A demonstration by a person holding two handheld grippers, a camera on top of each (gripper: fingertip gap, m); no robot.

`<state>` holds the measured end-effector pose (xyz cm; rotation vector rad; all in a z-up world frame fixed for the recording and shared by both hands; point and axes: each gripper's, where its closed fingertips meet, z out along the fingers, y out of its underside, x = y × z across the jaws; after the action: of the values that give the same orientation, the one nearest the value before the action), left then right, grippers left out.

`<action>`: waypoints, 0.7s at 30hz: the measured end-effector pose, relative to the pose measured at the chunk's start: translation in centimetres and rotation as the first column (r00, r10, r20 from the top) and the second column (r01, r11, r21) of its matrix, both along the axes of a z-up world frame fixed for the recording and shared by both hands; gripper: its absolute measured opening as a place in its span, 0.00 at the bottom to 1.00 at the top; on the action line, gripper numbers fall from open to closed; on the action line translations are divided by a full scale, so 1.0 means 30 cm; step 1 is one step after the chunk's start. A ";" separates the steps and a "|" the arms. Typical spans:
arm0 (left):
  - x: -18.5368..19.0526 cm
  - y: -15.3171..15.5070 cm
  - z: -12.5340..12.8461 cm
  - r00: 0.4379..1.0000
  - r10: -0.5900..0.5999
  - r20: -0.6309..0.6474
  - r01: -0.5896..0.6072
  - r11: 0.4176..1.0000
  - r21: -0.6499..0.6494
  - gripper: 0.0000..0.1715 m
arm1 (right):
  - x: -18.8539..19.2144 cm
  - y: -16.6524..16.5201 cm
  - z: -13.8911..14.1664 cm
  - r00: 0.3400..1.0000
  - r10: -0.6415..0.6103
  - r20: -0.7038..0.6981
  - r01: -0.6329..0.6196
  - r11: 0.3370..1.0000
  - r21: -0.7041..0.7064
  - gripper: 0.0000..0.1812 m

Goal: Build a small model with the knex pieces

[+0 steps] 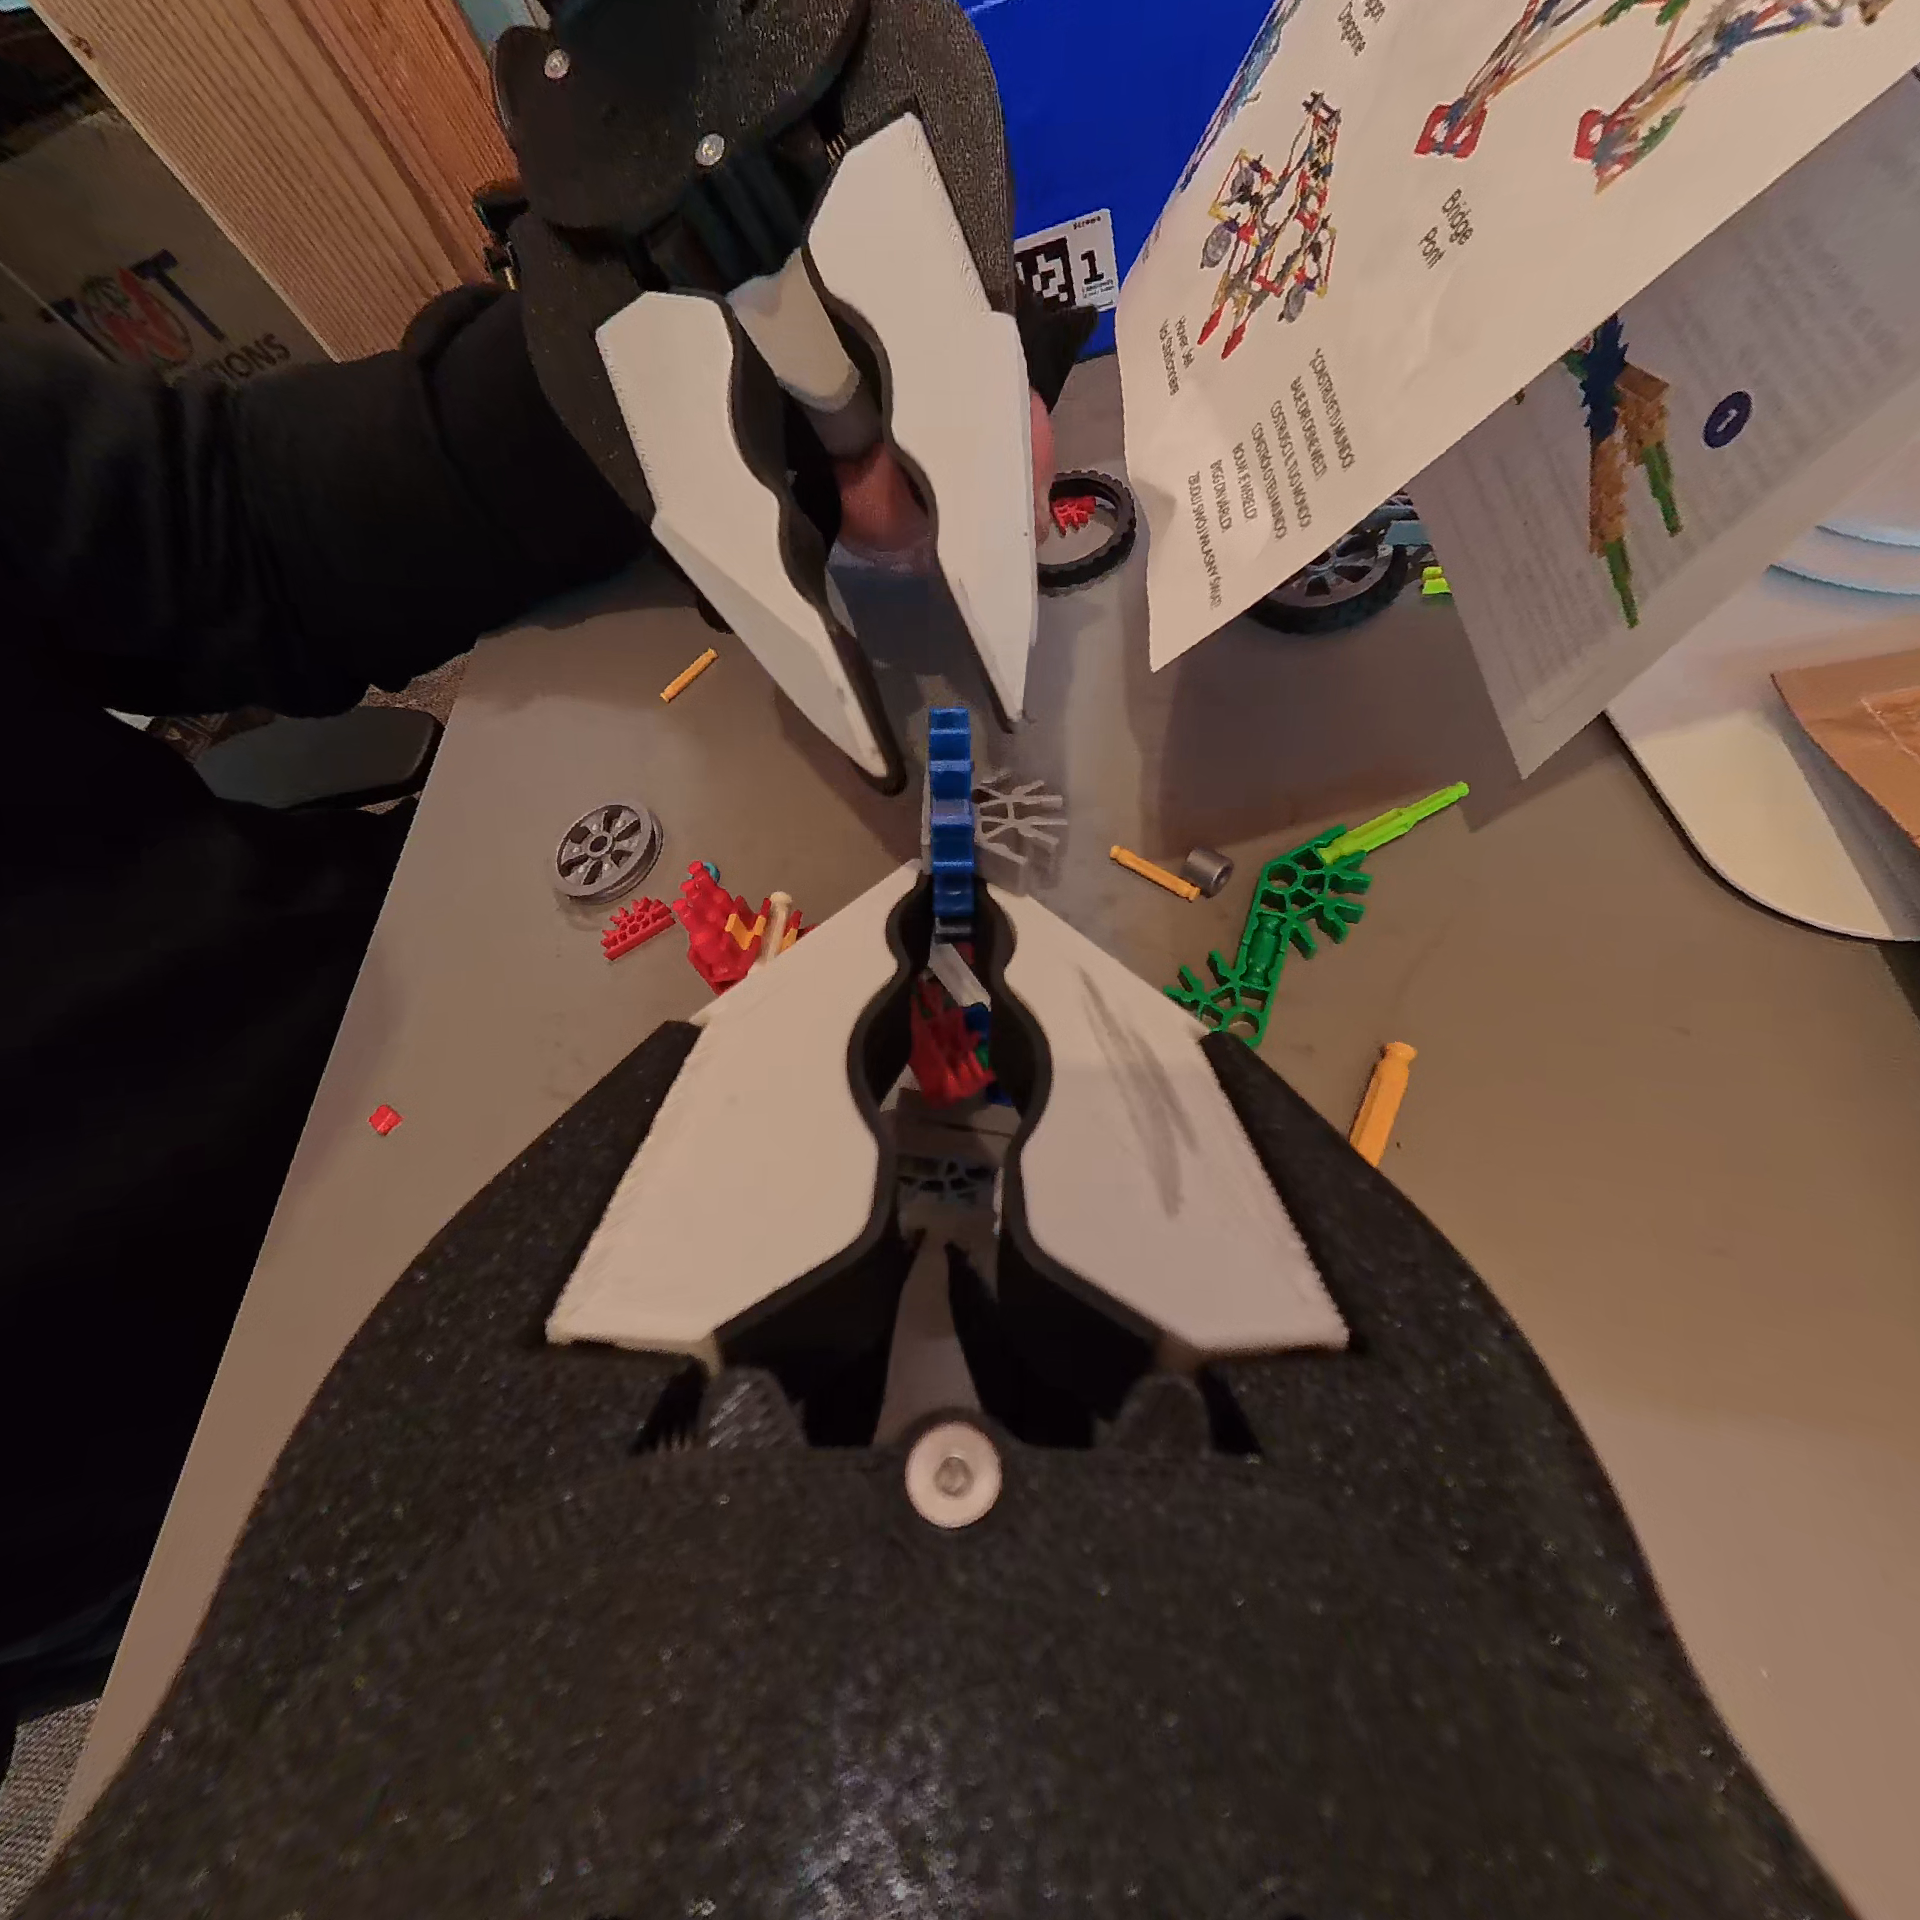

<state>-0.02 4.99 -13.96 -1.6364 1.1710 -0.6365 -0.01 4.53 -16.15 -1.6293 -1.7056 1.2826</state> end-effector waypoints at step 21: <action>0.020 0.005 -0.032 1.000 -0.010 0.026 0.012 0.998 -0.059 0.08 | 0.018 0.019 -0.002 0.999 -0.029 0.021 0.029 0.999 0.027 0.11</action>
<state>0.57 5.16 -14.91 -1.6677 1.1534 -0.7031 0.53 5.11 -16.23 -1.6519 -1.6983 1.2279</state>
